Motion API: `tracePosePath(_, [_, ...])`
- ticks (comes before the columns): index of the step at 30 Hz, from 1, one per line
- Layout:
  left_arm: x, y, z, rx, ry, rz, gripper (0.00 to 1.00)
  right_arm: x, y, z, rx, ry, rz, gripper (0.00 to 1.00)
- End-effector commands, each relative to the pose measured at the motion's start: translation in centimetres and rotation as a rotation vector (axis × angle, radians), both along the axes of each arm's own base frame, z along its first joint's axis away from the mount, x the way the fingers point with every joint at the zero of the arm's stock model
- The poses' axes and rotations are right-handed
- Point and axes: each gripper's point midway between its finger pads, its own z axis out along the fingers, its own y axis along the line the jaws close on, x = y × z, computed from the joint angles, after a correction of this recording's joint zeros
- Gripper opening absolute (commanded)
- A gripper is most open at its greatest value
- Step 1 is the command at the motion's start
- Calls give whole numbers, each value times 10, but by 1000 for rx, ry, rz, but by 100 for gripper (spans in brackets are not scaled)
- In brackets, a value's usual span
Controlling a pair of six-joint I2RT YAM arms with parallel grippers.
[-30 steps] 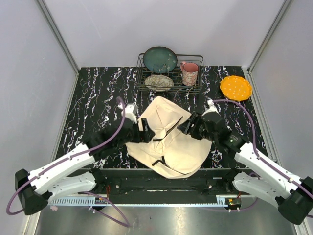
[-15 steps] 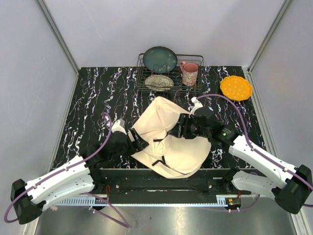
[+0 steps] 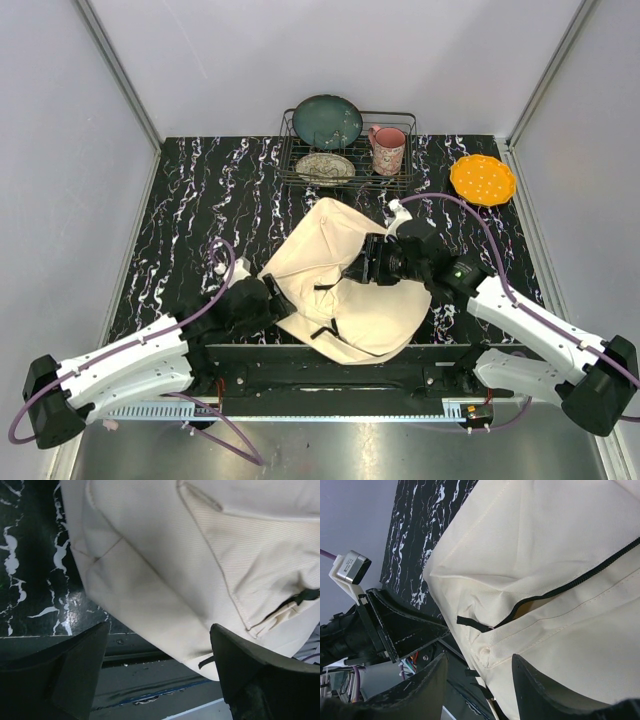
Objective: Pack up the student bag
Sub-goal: Zip the student bag at the center of the board.
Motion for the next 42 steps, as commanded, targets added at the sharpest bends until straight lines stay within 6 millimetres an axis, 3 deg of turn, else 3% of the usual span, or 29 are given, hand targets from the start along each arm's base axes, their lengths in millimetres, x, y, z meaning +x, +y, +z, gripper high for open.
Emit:
tracePosePath(1, [-1, 9, -10, 19, 26, 78, 88, -1, 11, 11, 46, -20, 30, 59])
tracePosePath(8, [15, -1, -25, -36, -26, 137, 93, -1, 17, 12, 70, -13, 43, 60])
tracePosePath(9, [22, -9, -19, -81, -54, 140, 94, -3, 19, 10, 69, -9, 53, 60])
tracePosePath(13, [38, -11, -20, -79, -117, 180, 93, -8, 27, 8, 42, -8, 88, 60])
tracePosePath(15, [46, -10, -11, -64, -153, 191, 88, -9, 29, 1, -2, -17, 89, 59])
tracePosePath(16, [50, -7, -9, -47, -171, 200, 79, -15, 34, 3, -12, -30, 110, 59])
tracePosePath(20, [64, 5, 2, -22, -215, 224, 59, -18, 40, -7, -119, -84, 133, 57])
tracePosePath(21, [70, 11, 4, -26, -225, 245, 56, -15, 41, -14, -162, -93, 124, 57])
tracePosePath(23, [74, 15, 13, -34, -258, 238, 45, -12, 46, -10, -204, -141, 134, 57])
tracePosePath(26, [80, 24, 24, -14, -298, 237, 37, -2, 53, -8, -261, -195, 138, 57])
tracePosePath(28, [84, 27, 33, 4, -324, 223, 35, 7, 57, 2, -274, -241, 126, 57])
tracePosePath(31, [88, 26, 39, 32, -336, 185, 33, 20, 62, 2, -338, -298, 126, 56])
tracePosePath(42, [109, 17, 52, 55, -344, 129, 29, 36, 76, -30, -532, -373, 188, 55])
